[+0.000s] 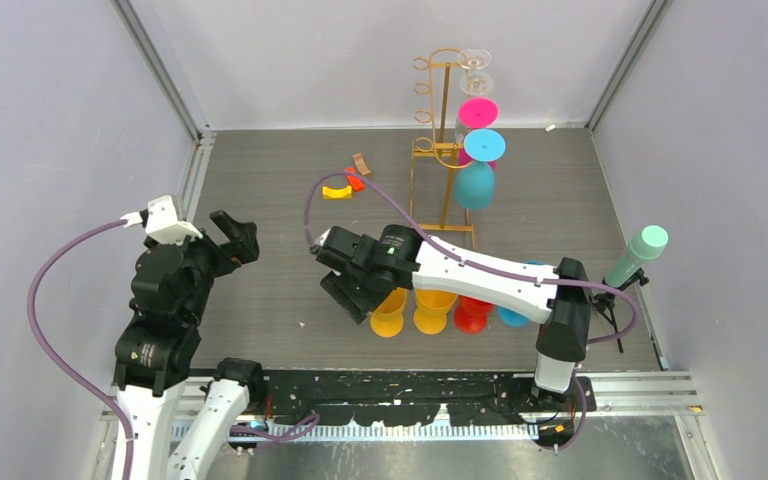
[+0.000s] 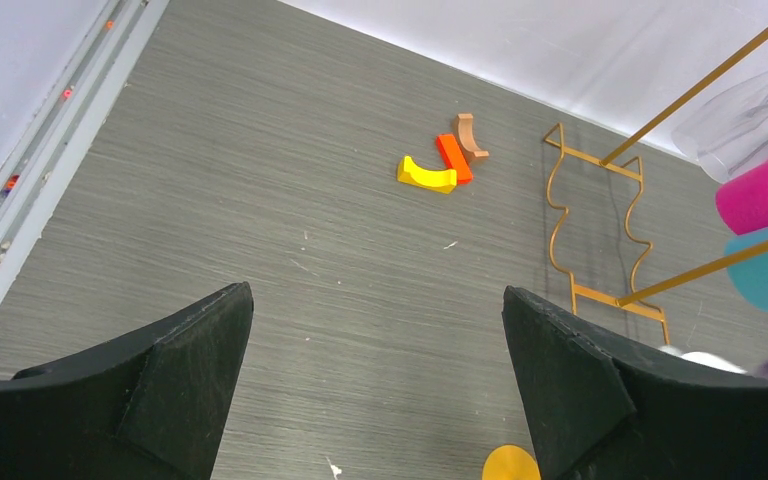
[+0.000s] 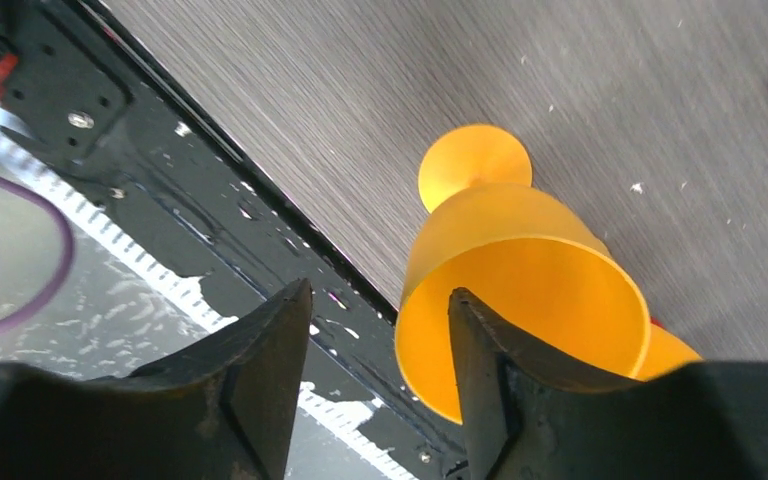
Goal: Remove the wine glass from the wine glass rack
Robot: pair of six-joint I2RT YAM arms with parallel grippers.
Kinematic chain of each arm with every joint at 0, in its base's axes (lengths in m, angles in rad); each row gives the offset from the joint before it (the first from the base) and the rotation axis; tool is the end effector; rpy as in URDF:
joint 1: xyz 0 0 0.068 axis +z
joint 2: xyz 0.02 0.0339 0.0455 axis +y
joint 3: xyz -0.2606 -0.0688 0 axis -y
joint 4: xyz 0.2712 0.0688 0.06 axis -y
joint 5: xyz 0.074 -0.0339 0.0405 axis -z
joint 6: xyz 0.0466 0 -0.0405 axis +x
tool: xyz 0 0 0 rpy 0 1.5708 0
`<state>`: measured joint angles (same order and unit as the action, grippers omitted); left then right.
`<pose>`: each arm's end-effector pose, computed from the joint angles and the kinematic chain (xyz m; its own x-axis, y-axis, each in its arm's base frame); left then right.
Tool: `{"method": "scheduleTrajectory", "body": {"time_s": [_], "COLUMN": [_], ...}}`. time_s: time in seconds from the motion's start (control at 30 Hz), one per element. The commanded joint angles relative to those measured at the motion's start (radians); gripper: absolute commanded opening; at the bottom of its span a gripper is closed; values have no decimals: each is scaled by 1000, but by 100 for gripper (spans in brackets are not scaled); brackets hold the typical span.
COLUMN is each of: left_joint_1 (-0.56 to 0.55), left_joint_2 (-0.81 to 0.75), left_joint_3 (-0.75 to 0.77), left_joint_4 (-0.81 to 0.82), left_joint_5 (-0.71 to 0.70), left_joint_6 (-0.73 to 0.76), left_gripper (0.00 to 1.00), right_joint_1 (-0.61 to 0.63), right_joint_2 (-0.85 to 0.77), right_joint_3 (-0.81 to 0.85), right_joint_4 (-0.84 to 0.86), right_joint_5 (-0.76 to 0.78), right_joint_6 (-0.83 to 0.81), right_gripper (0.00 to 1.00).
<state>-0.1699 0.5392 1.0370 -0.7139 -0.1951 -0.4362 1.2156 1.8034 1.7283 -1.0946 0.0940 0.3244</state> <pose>0.1227 -0.0119 0.4038 -0.1828 -0.3892 -0.9028 -0.1081 0.9207 -0.3750 0.1439 0.3754 0.2957 -0.5969 -0.6968 -0.3976 -0.7706 0.6359 0.0425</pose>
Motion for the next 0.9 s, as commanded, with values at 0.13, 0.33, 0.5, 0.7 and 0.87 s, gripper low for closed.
{"method": "scheduleTrajectory", "body": {"time_s": [0.13,0.33,0.5,0.7,0.87], "left_joint_1": [0,0,0,0,0], "left_joint_2": [9,17,21,31,54], "left_joint_3": [24,17,14,6,2], "left_joint_4": [53,70,70,110,117], "left_joint_5": [8,37,42,66,106], "left_joint_6": [-5,-19,-38,-56,-64], "left_gripper": [99,99,99,99,99], "right_joint_1": [2,-52,-220,-326,-423], "right_joint_2": [-192,-298,-403,-547,-580], "right_joint_3": [107,155,177,171,195], "right_joint_4": [127,116,111,141,148], "right_joint_5": [91,363,427,593,622], "right_joint_6": [4,9,58,24,-26], "right_gripper": [61,61,62,73,81]}}
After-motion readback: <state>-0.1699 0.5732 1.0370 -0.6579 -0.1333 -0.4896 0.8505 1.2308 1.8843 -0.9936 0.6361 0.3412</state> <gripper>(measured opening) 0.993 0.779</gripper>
